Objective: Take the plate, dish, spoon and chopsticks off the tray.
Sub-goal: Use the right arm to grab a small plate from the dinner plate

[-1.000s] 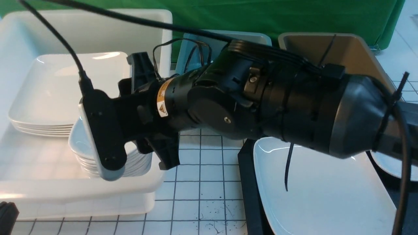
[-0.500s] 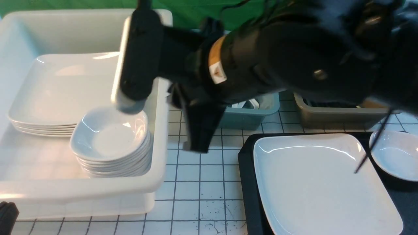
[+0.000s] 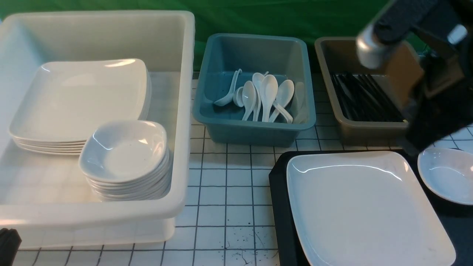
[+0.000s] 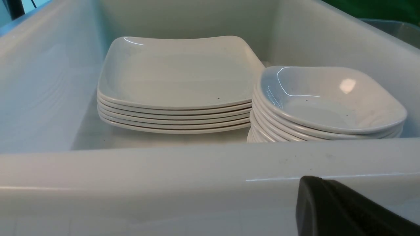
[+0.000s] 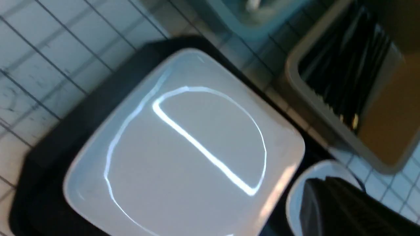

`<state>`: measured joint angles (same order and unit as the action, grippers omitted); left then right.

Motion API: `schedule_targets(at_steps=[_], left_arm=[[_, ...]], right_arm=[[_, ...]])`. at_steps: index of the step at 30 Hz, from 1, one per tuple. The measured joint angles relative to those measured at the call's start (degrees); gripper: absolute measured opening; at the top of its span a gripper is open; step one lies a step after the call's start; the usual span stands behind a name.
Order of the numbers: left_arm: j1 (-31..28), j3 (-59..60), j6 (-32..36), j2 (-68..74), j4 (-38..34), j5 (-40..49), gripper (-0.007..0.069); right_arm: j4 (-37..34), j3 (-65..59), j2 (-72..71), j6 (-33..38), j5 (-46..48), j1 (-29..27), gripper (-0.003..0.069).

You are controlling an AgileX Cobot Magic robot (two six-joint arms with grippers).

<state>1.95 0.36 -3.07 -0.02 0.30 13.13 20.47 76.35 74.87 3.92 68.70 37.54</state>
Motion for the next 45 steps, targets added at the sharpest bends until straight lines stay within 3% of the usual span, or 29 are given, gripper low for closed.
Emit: schedule_targets(at_steps=[6, 13, 17, 21, 23, 25, 40, 45], left_arm=[[0.0, 0.0, 0.1, 0.0, 0.0, 0.0, 0.0005], [0.0, 0.0, 0.1, 0.0, 0.0, 0.0, 0.0005], [0.0, 0.0, 0.1, 0.0, 0.0, 0.0, 0.0005], [0.0, 0.0, 0.1, 0.0, 0.0, 0.0, 0.0005], [0.0, 0.0, 0.1, 0.0, 0.0, 0.0, 0.0005], [0.0, 0.0, 0.1, 0.0, 0.0, 0.0, 0.0006], [0.0, 0.0, 0.1, 0.0, 0.0, 0.0, 0.0019], [0.0, 0.0, 0.1, 0.0, 0.0, 0.0, 0.0019]], right_arm=[[-3.3, -15.1, -1.2, -2.6, -6.3, -19.6, 0.0005], [-13.0, -20.3, 3.7, 2.4, -13.3, -33.3, 0.0013], [-14.3, -20.5, 8.8, 5.5, -17.3, -34.3, 0.0113], [-13.2, -20.5, 14.2, 11.4, -23.0, -34.4, 0.0287], [-8.6, -20.5, 17.5, 15.2, -26.3, -34.4, 0.0372], [-4.1, -20.5, 19.6, 16.4, -27.1, -34.5, 0.0398], [9.7, -20.5, 27.7, 19.8, -30.4, -34.6, 0.0395], [10.9, -20.5, 28.3, 20.8, -34.2, -34.6, 0.0308]])
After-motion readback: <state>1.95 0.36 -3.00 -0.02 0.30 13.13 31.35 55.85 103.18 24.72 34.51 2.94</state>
